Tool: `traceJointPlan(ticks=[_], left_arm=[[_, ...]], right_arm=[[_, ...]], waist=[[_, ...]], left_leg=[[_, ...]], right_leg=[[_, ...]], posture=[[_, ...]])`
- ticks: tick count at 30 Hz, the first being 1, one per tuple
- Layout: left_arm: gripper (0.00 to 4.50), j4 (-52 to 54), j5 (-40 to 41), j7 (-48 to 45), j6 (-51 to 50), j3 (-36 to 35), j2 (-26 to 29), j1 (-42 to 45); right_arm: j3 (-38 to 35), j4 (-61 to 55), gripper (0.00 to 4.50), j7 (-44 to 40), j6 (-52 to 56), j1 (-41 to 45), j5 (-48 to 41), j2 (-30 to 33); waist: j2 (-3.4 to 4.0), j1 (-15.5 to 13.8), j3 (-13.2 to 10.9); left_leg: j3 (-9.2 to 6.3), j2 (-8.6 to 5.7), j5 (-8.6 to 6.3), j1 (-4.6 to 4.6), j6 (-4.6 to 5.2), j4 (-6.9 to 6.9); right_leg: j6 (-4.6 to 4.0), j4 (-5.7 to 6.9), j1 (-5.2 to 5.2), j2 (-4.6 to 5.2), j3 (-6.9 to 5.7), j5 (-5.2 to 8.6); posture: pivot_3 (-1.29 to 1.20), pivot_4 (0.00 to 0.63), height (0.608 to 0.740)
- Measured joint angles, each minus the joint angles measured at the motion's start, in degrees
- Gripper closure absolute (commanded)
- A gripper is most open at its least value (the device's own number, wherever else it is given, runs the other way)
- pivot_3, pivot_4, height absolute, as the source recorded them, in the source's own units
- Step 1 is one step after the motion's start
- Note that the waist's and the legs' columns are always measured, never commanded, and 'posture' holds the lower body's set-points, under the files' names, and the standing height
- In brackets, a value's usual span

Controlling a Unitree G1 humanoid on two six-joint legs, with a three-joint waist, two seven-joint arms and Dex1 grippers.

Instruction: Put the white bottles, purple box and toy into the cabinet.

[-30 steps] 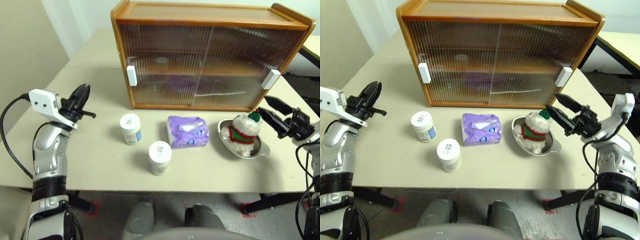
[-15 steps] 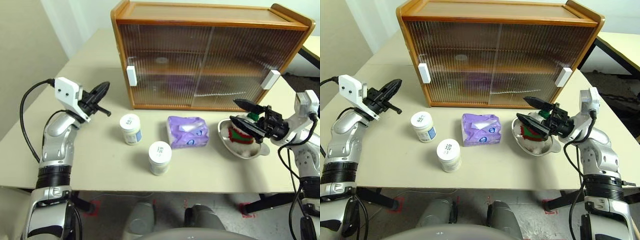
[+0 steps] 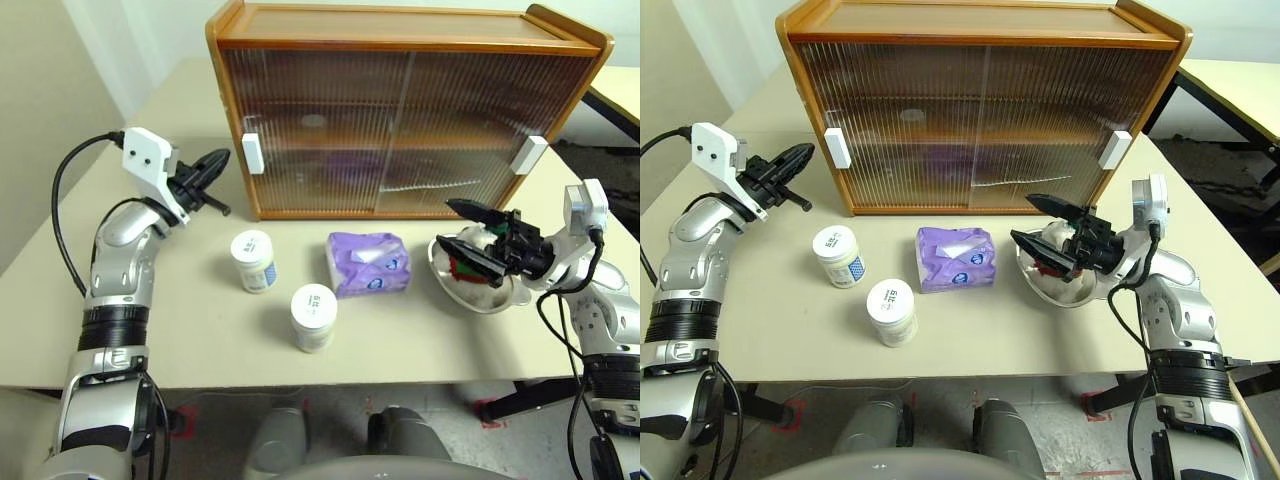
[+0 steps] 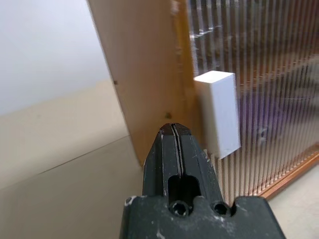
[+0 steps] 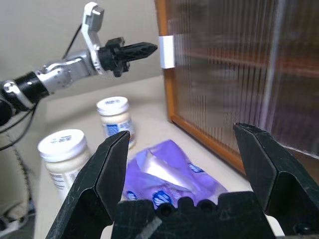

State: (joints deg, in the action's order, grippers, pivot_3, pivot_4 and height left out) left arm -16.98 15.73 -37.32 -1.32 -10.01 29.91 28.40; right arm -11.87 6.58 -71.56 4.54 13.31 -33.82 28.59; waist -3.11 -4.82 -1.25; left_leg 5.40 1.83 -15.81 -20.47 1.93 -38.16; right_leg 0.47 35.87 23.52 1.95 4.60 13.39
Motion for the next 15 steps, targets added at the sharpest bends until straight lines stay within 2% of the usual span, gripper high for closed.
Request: traceJointPlan(ticks=[15], left_arm=[[4.47, -3.1, -0.43, -0.06, -0.15, 0.49, -1.53, 2.95]], right_arm=[[2.46, 0.54, 0.0, 1.58, -1.9, 1.07, 2.42, -0.6]], waist=[[-0.02, 0.46, 0.0]], left_leg=[[-0.07, -0.06, 0.0, 0.0, 0.0, -0.09]], right_leg=[[0.03, 0.0, -0.09, 0.06, -0.04, -0.02]], posture=[[0.1, 0.0, 0.74]])
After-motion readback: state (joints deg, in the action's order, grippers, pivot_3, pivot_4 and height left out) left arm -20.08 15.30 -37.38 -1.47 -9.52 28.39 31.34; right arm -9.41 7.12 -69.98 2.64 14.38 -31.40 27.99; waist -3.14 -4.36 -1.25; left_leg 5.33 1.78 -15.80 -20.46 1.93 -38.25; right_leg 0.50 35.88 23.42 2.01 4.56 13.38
